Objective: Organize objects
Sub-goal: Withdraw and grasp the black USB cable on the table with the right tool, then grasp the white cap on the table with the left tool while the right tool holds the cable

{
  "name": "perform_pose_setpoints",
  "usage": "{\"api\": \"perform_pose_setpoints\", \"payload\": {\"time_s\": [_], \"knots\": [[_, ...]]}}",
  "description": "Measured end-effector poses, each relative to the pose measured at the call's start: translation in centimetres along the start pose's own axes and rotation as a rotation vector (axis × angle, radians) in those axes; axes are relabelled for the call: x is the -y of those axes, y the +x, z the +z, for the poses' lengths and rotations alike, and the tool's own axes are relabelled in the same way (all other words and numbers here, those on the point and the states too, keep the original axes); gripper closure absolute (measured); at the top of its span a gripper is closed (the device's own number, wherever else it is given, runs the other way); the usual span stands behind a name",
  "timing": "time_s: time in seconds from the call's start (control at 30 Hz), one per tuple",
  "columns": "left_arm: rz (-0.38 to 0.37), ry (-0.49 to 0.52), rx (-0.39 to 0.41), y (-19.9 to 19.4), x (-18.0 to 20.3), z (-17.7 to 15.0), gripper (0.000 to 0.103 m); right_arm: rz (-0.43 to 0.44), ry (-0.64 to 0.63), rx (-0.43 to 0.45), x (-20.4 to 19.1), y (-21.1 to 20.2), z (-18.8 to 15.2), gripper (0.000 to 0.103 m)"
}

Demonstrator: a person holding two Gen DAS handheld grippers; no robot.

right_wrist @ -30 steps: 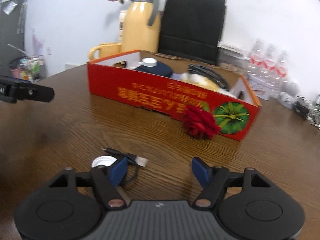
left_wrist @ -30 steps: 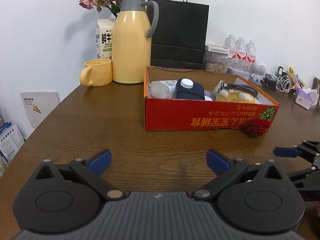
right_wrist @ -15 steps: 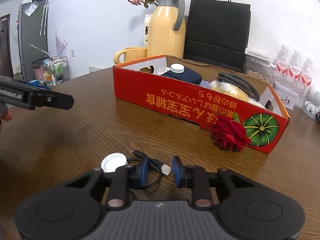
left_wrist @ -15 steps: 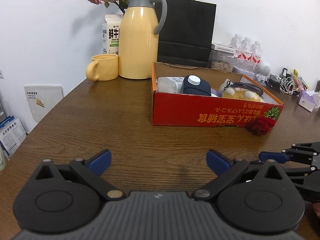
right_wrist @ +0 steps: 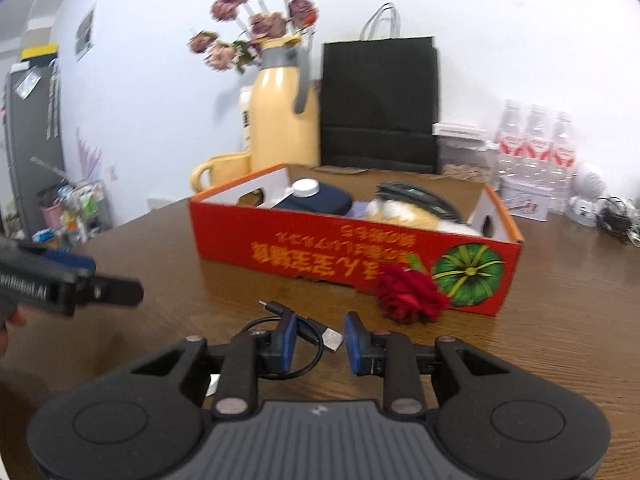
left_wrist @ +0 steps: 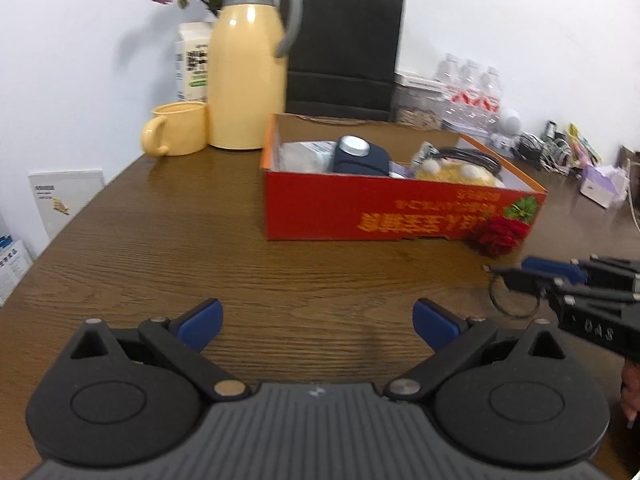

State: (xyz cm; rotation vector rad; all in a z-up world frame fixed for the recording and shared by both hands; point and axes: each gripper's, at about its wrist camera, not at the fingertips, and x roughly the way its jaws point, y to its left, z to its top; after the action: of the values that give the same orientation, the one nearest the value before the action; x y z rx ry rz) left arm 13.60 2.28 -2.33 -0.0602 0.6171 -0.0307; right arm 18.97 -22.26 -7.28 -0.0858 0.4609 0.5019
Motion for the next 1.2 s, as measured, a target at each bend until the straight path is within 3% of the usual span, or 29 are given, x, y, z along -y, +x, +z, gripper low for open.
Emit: {"api": "perform_pose_setpoints", "payload": {"time_s": [0.3, 0.6, 0.8, 0.97, 1.1, 1.13, 1.2], "knots": [[-0.077, 0.074, -0.037, 1.1, 3.7, -0.8, 0.0, -0.072, 0.03, 0.043, 1.1, -0.7, -0.2, 0.078], [-0.079, 0.134, -0.05, 1.7, 6.0, -1.9, 0.0, -0.086, 0.035, 0.054, 1.4, -1.1, -0.3, 0.078], [-0.077, 0.142, -0.05, 1.9, 6.5, -2.2, 0.01, -0.088, 0.028, 0.059, 1.3, -1.3, -0.4, 0.078], [-0.081, 0.146, -0.055, 2.2, 6.9, -2.4, 0.023, -0.088, 0.026, 0.058, 1.2, -1.3, -0.4, 0.078], [-0.088, 0.155, -0.06, 2.4, 7.2, -2.6, 0.048, -0.085, 0.024, 0.057, 1.1, -1.3, -0.4, 0.078], [-0.087, 0.163, -0.054, 2.3, 7.3, -2.7, 0.06, -0.085, 0.024, 0.057, 1.1, -1.2, -0.4, 0.078], [-0.109, 0.162, -0.05, 2.2, 7.3, -2.7, 0.073, -0.085, 0.024, 0.057, 1.1, -1.2, -0.4, 0.078]]}}
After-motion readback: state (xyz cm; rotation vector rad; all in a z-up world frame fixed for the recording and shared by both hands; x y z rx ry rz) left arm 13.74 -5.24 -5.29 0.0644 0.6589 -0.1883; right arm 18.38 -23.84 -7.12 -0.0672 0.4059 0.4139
